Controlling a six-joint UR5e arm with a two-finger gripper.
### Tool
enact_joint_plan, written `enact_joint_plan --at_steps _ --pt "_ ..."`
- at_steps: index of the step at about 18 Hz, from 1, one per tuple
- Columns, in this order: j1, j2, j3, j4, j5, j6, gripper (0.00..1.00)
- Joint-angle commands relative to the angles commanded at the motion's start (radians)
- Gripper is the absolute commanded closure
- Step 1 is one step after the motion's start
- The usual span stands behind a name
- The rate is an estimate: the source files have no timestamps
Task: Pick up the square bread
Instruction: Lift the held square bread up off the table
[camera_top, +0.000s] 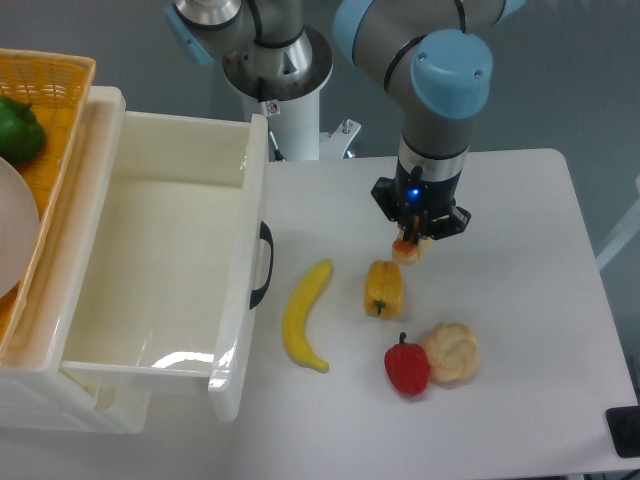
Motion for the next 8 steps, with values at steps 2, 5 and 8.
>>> enact_joint_plan --at_steps 2,5,8 --pt "-0.005 0.000 0.000 0.000 0.000 0.000 1.00" --pt "-0.005 0.000 0.000 0.000 0.003 0.000 1.00" --pt "-0.003 0.000 0.000 0.000 0.000 0.000 1.00"
